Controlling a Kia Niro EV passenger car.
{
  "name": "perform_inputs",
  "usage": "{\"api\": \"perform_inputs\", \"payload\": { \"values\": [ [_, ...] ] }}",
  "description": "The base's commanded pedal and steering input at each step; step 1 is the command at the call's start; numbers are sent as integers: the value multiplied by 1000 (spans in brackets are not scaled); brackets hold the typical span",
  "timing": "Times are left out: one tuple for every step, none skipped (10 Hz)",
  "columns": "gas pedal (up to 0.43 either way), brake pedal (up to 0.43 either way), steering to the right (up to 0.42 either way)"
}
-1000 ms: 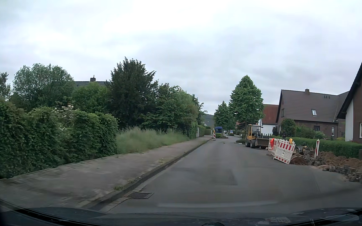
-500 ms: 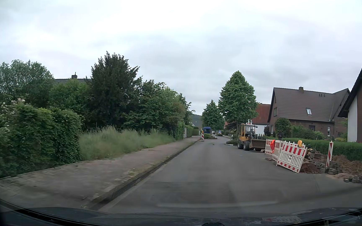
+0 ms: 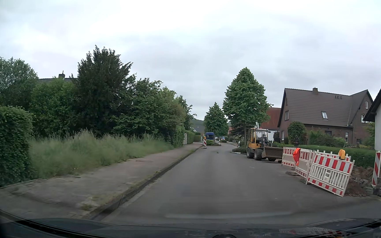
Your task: Follow the waypoints while adhering to traffic rules and regulations
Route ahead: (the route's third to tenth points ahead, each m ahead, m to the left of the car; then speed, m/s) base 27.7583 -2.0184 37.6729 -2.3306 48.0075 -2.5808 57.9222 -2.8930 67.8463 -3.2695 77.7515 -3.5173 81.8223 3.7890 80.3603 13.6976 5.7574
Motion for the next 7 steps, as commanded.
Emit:
{"api": "perform_inputs", "payload": {
  "values": [
    [157, 0, 35],
    [157, 0, 34],
    [157, 0, 33],
    [157, 0, 31],
    [157, 0, 27],
    [157, 0, 21],
    [157, 0, 15]
  ]
}}
